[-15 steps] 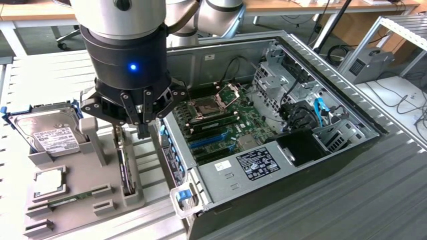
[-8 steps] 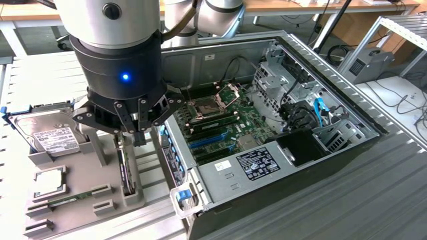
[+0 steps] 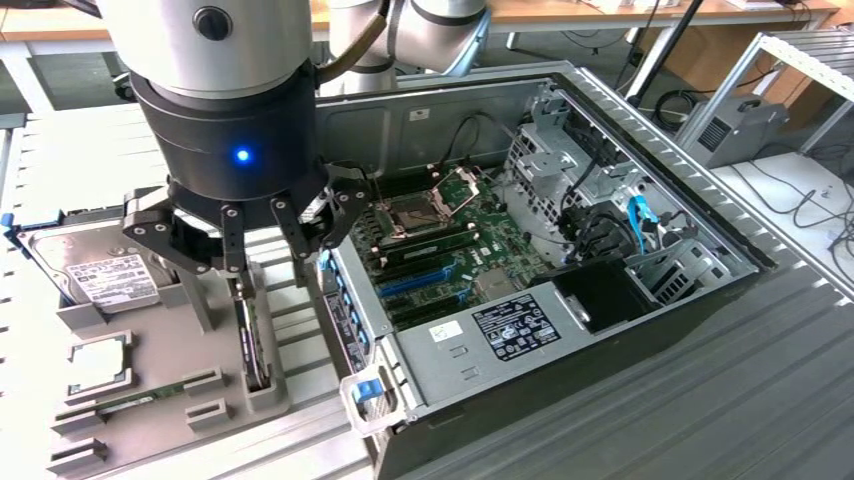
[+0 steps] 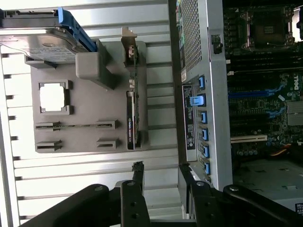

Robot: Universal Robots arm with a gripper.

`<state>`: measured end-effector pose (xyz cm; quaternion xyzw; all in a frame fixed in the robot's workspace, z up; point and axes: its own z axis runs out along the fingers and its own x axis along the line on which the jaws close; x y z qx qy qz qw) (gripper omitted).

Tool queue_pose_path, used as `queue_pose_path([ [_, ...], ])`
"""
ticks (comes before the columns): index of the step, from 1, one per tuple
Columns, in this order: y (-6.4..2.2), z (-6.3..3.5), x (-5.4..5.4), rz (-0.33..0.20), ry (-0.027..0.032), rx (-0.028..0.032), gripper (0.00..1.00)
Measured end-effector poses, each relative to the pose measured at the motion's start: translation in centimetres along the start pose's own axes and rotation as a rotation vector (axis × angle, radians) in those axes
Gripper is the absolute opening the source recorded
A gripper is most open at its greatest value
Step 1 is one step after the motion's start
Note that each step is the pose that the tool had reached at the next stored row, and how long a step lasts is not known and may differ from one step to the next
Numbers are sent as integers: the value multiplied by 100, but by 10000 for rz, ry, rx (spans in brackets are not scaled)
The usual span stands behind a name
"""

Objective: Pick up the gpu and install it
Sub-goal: 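Pick up the gpu and move the gpu toward the slot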

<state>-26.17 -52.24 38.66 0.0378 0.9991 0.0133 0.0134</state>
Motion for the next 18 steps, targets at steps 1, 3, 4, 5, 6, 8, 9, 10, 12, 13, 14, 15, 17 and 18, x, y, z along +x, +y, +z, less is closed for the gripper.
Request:
queue_pose_path([
  [1, 0, 0, 0, 0, 0, 0, 42],
  [3, 0, 5, 0, 0, -1, -1, 42],
  [4, 0, 11, 0, 0, -1, -1, 42],
  [5, -1, 20, 1, 0, 0, 0, 42],
  [6, -1, 25, 1, 0, -1, -1, 42],
  [8, -1, 37, 1, 0, 0, -1, 42],
  [9, -1, 43, 2, 0, 0, 0, 42],
  [10, -1, 48, 2, 0, 0, 0, 42],
  [12, -2, 58, 2, 0, 0, 0, 42],
  [13, -2, 63, 2, 0, 0, 0, 42],
  [14, -2, 72, 2, 0, 0, 0, 42],
  [15, -2, 78, 2, 0, 0, 0, 42],
  [17, -2, 89, 3, 0, 0, 0, 42],
  [18, -3, 93, 3, 0, 0, 0, 42],
])
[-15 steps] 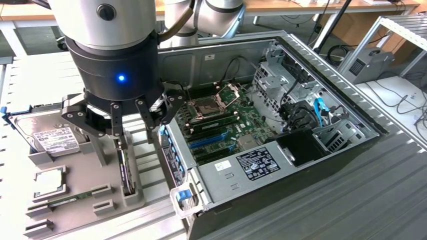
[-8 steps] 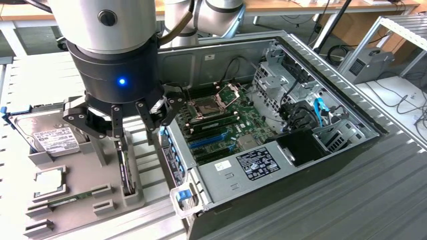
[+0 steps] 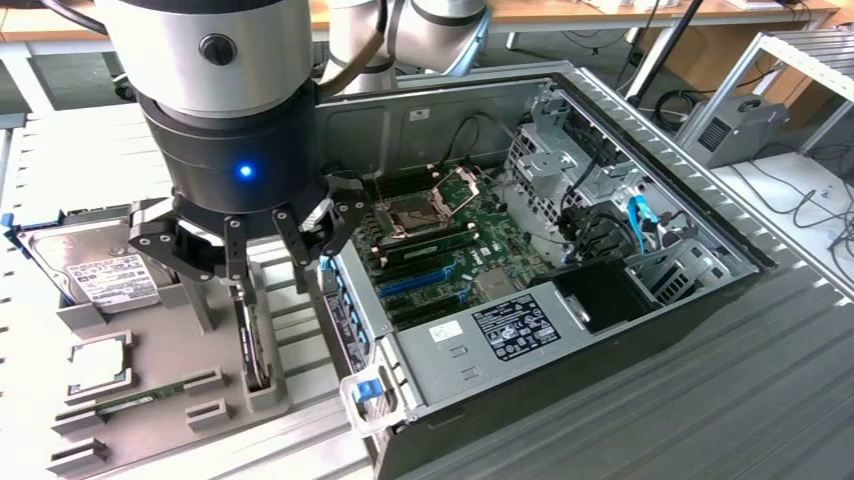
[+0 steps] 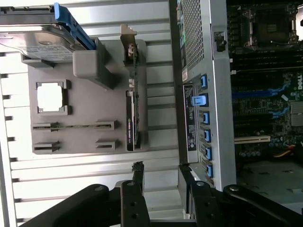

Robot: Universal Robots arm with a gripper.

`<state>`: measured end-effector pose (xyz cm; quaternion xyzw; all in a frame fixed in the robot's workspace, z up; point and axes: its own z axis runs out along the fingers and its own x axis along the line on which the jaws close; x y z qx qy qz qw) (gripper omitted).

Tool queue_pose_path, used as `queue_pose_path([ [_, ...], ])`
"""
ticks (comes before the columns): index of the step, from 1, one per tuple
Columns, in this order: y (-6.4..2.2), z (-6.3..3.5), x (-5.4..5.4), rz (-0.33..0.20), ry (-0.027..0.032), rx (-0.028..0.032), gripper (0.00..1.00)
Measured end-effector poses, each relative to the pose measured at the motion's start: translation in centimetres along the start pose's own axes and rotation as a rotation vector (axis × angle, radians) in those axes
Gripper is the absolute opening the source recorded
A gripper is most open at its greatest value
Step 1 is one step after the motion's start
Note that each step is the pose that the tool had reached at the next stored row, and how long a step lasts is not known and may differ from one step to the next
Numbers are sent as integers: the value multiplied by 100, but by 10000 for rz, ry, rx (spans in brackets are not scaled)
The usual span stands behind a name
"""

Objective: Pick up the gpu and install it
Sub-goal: 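Pick up the gpu and move the gpu toward the slot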

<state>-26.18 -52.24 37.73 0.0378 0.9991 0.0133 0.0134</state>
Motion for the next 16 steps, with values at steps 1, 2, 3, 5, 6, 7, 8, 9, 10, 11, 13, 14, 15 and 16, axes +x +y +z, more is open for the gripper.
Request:
queue_pose_path([
  [1, 0, 5, 0, 0, 0, 0, 42],
  [2, 0, 10, 0, 0, 0, 0, 42],
  [3, 0, 15, 0, 0, -1, 0, 42],
  [5, -1, 24, 1, 0, 0, 2, 42],
  [6, -1, 29, 1, 0, 0, 2, 42],
  [7, -1, 33, 1, 0, -1, 1, 42],
  [8, -1, 38, 1, 0, 0, 2, 42],
  [9, -1, 42, 1, 0, 0, 2, 42],
  [10, -2, 47, 1, 0, 0, 2, 42],
  [11, -2, 52, 2, 0, -1, 3, 42],
  [13, -2, 61, 2, 0, -1, 4, 42],
  [14, -2, 65, 3, 0, -1, 3, 42],
  [15, -2, 74, 4, 0, 0, 4, 42],
  [16, -2, 78, 4, 0, -1, 4, 42],
])
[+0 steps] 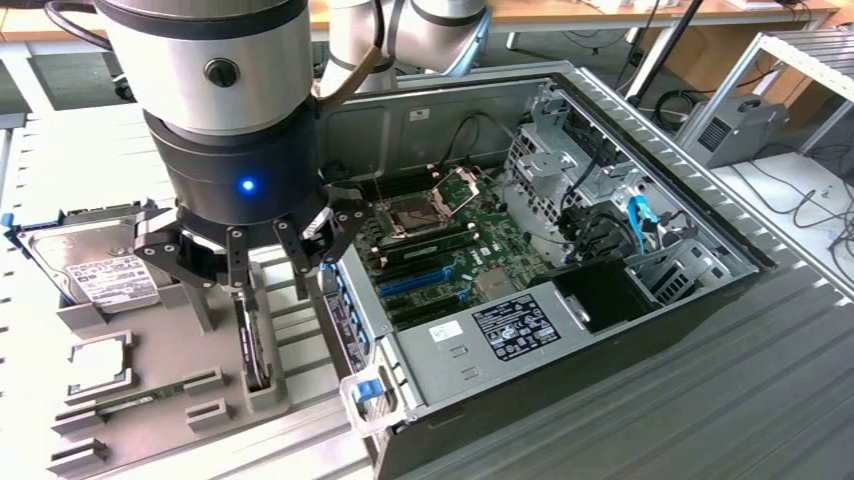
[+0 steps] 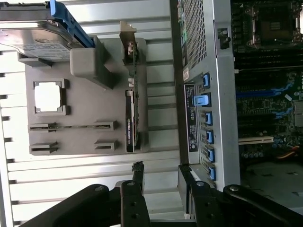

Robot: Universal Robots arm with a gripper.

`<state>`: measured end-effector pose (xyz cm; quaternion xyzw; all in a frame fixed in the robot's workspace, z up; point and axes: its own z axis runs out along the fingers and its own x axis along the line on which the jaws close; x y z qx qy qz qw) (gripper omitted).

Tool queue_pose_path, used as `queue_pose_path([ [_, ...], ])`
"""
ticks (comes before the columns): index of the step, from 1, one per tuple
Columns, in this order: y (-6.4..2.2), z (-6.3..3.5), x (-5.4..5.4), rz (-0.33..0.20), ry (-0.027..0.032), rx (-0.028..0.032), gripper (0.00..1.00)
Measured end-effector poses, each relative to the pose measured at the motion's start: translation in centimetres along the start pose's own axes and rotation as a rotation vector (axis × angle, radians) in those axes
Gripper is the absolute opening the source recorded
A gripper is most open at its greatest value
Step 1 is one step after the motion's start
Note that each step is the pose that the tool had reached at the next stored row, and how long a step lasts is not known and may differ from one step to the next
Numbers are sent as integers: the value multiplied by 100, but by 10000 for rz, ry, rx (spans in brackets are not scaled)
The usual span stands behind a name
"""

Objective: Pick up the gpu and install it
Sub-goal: 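Pick up the gpu and move the gpu toward the slot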

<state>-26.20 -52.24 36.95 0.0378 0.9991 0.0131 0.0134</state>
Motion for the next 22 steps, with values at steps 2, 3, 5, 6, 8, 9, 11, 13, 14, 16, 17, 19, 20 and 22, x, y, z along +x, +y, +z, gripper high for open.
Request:
queue_pose_path([
  [2, 0, 8, 1, 0, 0, 0, 42],
  [3, 0, 12, 1, 0, 0, 0, 42],
  [5, -1, 19, 2, 0, 0, 1, 42],
  [6, -1, 23, 2, 0, 0, 0, 42],
  [8, -1, 33, 2, 0, 0, 1, 42],
  [9, -1, 37, 2, 0, 0, 1, 42],
  [11, -1, 48, 3, 0, 0, 2, 42],
  [13, -2, 57, 3, 0, 0, 2, 42],
  [14, -2, 61, 3, 0, 0, 2, 42],
  [16, -2, 70, 4, 0, 0, 2, 42],
  [17, -2, 75, 4, 0, 0, 2, 42],
  [19, -2, 85, 5, 0, 0, 2, 42],
  [20, -2, 90, 5, 0, 0, 2, 42],
  [22, -3, 102, 5, 0, 0, 2, 42],
])
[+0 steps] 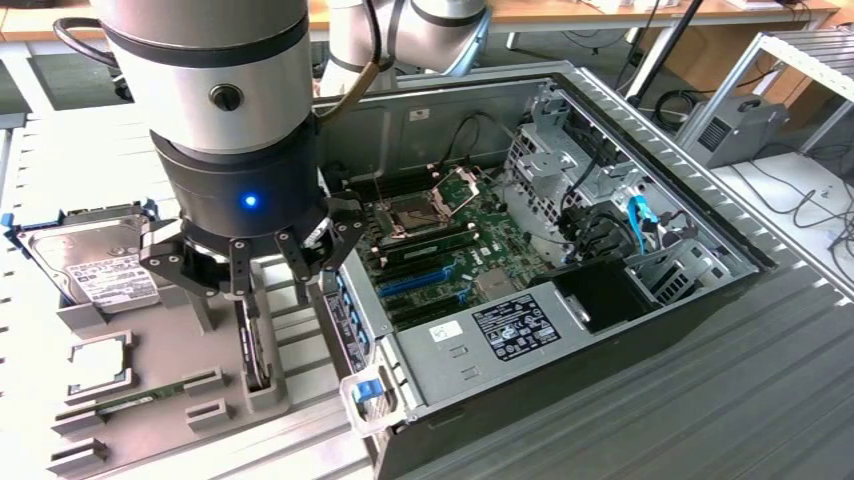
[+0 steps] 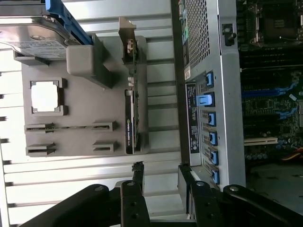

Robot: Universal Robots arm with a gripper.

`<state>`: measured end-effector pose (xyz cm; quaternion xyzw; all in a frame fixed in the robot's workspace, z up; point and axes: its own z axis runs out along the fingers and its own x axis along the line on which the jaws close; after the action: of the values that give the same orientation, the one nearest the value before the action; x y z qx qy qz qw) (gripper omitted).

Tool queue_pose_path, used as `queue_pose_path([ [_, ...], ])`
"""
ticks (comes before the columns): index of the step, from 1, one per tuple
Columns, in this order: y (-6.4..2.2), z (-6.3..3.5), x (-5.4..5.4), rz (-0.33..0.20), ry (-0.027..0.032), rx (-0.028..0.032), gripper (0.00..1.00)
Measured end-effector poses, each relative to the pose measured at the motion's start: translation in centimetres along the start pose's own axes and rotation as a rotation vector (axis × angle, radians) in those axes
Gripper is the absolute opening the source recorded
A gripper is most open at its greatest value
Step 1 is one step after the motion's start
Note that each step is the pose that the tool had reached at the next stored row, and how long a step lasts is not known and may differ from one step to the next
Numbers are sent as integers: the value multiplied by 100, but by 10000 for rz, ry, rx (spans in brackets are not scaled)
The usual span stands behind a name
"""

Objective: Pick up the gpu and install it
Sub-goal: 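Pick up the gpu and move the gpu toward the slot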

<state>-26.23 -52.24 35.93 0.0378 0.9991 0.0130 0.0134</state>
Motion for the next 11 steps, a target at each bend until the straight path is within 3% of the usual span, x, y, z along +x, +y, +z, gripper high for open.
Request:
queue_pose_path([
  [11, -2, 69, 3, 0, -1, 6, 42],
])
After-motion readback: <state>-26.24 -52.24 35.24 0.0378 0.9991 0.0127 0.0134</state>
